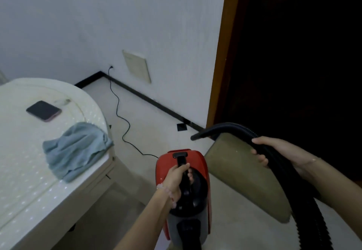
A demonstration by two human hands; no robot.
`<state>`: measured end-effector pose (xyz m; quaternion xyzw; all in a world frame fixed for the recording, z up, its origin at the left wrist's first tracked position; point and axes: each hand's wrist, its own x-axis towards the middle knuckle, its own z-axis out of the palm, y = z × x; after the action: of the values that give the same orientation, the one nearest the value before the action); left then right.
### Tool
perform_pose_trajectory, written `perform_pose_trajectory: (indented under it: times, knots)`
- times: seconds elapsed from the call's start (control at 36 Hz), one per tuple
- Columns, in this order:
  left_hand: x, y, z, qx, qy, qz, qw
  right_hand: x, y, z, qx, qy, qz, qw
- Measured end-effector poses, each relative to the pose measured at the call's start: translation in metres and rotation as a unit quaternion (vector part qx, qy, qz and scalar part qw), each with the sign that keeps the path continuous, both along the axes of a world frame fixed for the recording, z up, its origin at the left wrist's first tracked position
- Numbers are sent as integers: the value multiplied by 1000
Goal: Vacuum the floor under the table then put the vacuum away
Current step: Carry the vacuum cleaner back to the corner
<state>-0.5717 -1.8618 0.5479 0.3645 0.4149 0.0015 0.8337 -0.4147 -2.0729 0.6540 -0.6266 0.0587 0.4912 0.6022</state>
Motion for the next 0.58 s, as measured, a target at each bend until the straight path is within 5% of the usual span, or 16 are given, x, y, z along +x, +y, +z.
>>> perform_pose_trajectory:
  times: [0.58]
  knots:
    - [214, 227, 14, -14, -29, 175, 984, 273, 255, 29, 59, 38, 103, 992]
